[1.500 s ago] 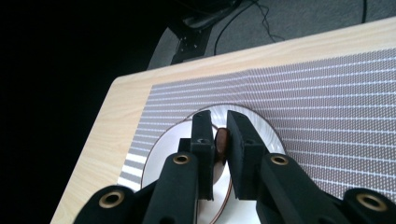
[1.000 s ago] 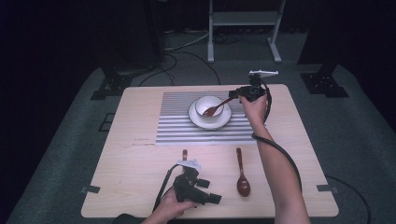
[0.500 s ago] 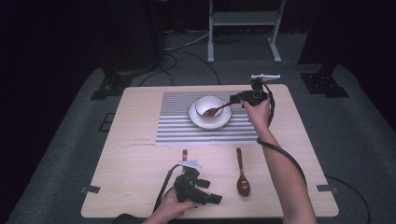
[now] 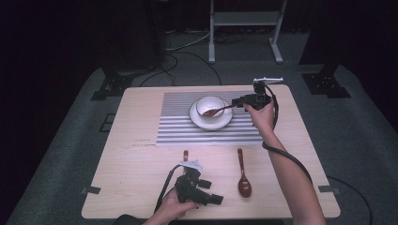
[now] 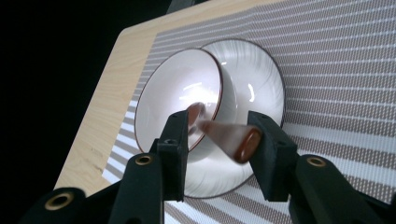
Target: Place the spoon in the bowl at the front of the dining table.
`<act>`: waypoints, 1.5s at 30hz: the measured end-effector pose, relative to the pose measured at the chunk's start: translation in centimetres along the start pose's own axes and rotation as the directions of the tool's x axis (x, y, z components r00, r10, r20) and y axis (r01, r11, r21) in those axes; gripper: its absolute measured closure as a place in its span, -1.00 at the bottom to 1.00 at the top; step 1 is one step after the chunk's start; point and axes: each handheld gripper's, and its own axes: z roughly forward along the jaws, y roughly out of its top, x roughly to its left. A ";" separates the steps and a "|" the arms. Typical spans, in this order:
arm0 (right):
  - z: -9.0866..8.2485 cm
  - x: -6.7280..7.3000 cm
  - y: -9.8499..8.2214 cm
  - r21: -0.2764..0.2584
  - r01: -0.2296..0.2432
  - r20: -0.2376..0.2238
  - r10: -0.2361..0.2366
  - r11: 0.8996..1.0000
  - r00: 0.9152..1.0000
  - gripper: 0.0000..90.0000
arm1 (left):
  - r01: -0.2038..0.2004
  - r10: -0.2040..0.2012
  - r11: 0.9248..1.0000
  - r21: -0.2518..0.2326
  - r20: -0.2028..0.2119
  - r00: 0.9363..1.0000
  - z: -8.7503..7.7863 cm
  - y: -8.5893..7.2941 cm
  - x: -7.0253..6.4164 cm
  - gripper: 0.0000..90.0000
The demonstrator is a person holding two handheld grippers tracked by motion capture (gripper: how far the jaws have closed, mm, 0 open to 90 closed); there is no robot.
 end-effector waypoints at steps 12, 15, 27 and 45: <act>-0.3 0.1 -1.0 0.055 0.031 -0.009 -0.031 0.998 0.999 0.17 | 0.011 -0.011 1.000 -0.009 0.000 1.000 -0.1 0.1 0.2 -0.85; -0.5 0.0 -1.3 0.059 0.035 -0.017 -0.035 0.998 0.999 0.16 | 0.011 -0.011 1.000 -0.009 -0.001 1.000 -0.2 0.1 0.2 -0.85; -0.8 -0.5 -3.1 0.075 0.053 -0.045 -0.049 0.996 0.998 0.08 | 0.010 -0.010 1.000 -0.018 -0.006 1.000 -0.5 0.0 0.2 -0.85; -1.4 -0.3 -5.3 0.125 0.094 -0.061 -0.087 0.988 0.994 0.05 | 0.008 -0.008 1.000 -0.018 -0.012 1.000 -0.5 0.0 0.2 -0.85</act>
